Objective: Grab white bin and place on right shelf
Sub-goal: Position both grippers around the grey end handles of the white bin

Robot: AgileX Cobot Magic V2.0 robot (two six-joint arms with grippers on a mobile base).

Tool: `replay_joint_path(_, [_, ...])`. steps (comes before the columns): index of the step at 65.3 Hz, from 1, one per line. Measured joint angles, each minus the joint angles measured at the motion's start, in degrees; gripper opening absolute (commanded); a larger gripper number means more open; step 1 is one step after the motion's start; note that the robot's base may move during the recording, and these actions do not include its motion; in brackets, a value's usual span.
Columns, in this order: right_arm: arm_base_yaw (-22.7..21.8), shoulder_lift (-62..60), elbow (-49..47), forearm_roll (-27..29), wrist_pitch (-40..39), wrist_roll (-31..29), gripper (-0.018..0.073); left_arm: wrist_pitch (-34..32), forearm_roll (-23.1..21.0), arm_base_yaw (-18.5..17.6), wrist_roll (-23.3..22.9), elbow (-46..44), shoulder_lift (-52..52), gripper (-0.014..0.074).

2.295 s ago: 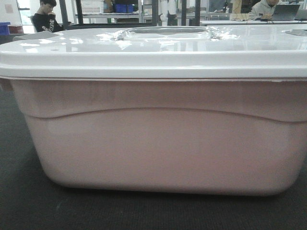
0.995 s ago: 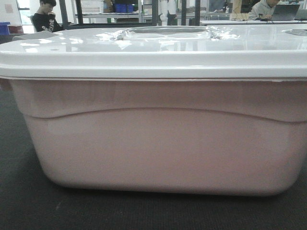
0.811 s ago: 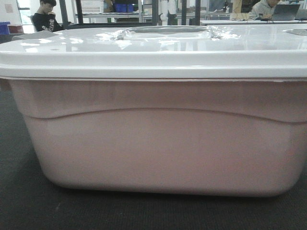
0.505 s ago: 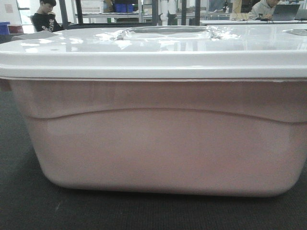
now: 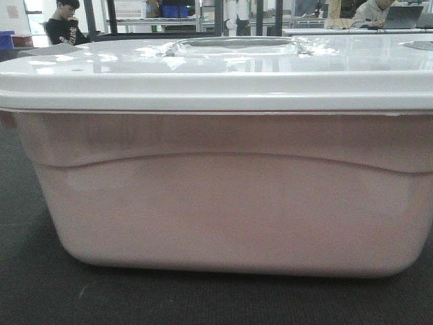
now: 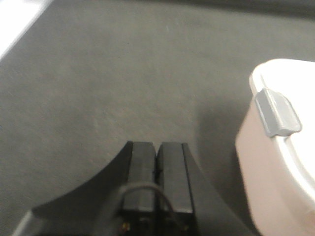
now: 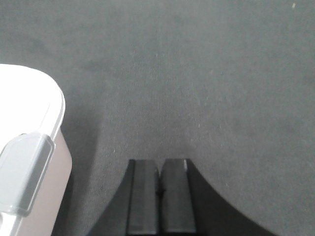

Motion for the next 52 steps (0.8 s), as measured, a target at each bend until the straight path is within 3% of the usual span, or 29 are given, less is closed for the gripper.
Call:
replay_joint_path(10, [0.0, 4.8, -5.1, 3.5, 6.2, -0.1, 0.0068, 3.0, -7.0, 0.0, 4.5, -6.6, 12.0, -0.0118])
replay_joint_path(24, [0.0, 11.4, -8.7, 14.4, 12.0, -0.1, 0.0068, 6.5, -22.1, 0.0, 13.4, -15.6, 27.0, -0.0118])
replay_joint_path(44, [0.0, 17.2, -9.5, 31.5, 11.9, -0.1, 0.0068, 8.2, -39.9, 0.0, 14.4, -21.1, 40.0, -0.0118])
replay_joint_path(52, [0.0, 17.8, -9.5, 34.6, 10.9, -0.1, 0.0068, 8.6, -42.3, 0.0, 14.5, -21.1, 43.0, -0.0118])
